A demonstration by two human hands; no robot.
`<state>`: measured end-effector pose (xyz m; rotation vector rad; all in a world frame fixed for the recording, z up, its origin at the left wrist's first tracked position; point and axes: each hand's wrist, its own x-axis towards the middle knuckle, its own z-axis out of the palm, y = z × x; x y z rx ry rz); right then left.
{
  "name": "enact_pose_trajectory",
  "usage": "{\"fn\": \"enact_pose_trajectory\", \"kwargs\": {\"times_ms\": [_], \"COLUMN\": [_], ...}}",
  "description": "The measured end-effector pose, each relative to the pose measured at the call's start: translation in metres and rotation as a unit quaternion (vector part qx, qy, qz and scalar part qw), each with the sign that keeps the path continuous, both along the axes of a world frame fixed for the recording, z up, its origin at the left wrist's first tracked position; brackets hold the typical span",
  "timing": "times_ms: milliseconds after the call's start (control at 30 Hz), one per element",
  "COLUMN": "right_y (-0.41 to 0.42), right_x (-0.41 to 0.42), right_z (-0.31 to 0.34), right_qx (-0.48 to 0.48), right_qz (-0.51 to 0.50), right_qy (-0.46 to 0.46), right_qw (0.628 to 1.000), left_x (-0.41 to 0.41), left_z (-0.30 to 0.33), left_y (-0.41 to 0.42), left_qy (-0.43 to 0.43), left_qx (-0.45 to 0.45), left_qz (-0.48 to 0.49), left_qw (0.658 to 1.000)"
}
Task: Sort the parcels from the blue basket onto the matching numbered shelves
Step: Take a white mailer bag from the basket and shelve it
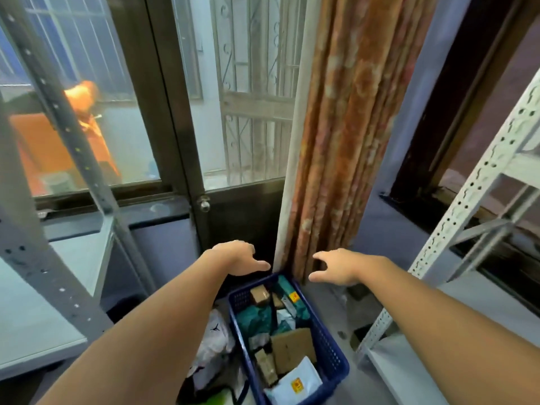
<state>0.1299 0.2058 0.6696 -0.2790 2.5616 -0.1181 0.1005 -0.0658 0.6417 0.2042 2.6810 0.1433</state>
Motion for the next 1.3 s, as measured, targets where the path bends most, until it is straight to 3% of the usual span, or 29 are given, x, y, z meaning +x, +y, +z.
{"fn": "enact_pose_trajectory", "kwargs": {"times_ms": [267, 867, 1100, 1300], "right_y": [0.005, 0.095, 0.082, 0.072], "right_x": [-0.047, -0.171, -0.170, -0.163], "right_z": [-0.038, -0.203, -0.287, -0.413], "right_qx": [0.010, 0.021, 0.007, -0.004], "right_qz": [-0.023, 0.002, -0.009, -0.029], "right_qy": [-0.037, -0.139, -0.199, -0.223], "right_qw": [0.999, 0.990, 0.980, 0.974], "left_x": [-0.035, -0.117, -0.125, -0.124], "left_z": [-0.036, -0.170, -0.264, -0.392], "left_y": [-0.001, 0.070, 0.077, 0.079], "left_qy": [-0.018, -0.157, -0.218, -0.231], "left_qx": [0.021, 0.048, 0.048, 0.076], "left_qz": [-0.020, 0.077, 0.089, 0.087], "left_qw": [0.999, 0.983, 0.971, 0.966]}}
